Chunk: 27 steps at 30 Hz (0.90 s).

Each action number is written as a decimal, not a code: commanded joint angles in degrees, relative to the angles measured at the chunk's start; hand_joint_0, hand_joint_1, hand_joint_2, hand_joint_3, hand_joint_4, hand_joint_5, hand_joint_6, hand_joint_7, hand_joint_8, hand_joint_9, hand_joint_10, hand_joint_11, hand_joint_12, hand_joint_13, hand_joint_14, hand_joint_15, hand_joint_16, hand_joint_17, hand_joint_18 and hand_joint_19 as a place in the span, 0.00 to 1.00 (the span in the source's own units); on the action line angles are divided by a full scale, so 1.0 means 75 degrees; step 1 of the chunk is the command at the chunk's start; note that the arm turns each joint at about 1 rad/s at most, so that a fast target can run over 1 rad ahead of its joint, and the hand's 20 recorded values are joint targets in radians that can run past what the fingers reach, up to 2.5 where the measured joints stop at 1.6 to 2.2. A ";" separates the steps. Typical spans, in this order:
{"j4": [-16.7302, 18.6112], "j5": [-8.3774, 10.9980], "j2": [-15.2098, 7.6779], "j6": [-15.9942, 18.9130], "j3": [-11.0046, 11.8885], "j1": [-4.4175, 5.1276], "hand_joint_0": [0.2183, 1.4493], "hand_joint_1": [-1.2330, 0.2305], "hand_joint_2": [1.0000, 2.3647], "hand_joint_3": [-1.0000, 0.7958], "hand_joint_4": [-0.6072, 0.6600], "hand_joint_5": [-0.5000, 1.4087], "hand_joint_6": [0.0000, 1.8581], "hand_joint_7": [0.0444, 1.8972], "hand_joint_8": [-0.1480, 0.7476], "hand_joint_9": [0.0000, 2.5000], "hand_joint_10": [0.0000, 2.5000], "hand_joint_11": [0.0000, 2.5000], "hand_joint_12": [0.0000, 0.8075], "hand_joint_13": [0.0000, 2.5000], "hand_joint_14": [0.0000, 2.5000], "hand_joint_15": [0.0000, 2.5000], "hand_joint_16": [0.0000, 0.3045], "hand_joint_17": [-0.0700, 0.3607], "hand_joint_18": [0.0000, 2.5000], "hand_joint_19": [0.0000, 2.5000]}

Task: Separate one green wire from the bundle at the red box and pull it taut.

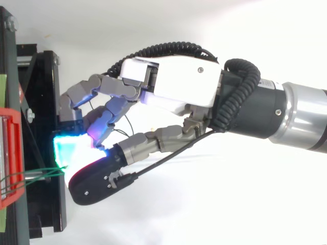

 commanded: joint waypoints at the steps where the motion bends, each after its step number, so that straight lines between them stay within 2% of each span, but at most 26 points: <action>1: -0.0001 0.0000 0.0000 0.0000 -0.0008 -0.0002 0.26 0.43 0.00 0.28 0.65 0.17 0.47 0.59 0.54 0.43 0.01 0.38 0.43 0.33 0.00 0.13 0.17 0.43 0.33 0.14; 3: -0.0001 0.0000 0.0000 0.0000 -0.0008 -0.0002 0.26 0.43 0.00 0.28 0.65 0.18 0.47 0.59 0.55 0.43 0.01 0.38 0.44 0.33 0.00 0.13 0.17 0.43 0.33 0.14; 9: -0.0001 0.0000 0.0000 0.0000 -0.0020 0.0010 0.24 0.41 0.00 0.28 0.65 0.17 0.47 0.58 0.55 0.45 0.01 0.48 0.44 0.35 0.01 0.16 0.18 0.44 0.34 0.14; 12: -0.0001 0.0000 0.0000 0.0000 -0.0020 -0.0002 0.24 0.38 0.00 0.28 0.65 0.16 0.47 0.57 0.54 0.44 0.01 0.52 0.45 0.38 0.01 0.22 0.18 0.44 0.34 0.15; 18: 0.0035 0.0000 0.0000 0.0000 -0.0020 -0.0002 0.25 0.35 0.00 0.28 0.65 0.16 0.46 0.55 0.53 0.44 0.00 0.59 0.48 0.46 0.01 0.43 0.18 0.45 0.37 0.20; 22: 0.0035 0.0000 -0.0011 0.0000 -0.0020 -0.0002 0.26 0.34 0.00 0.28 0.65 0.16 0.46 0.55 0.52 0.43 0.00 0.61 0.46 0.50 0.01 0.52 0.18 0.45 0.38 0.23; 27: 0.0035 0.0000 -0.0011 0.0000 -0.0020 -0.0013 0.33 0.34 0.00 0.29 0.63 0.16 0.46 0.56 0.50 0.44 0.01 0.65 0.41 0.53 0.00 0.61 0.17 0.44 0.40 0.25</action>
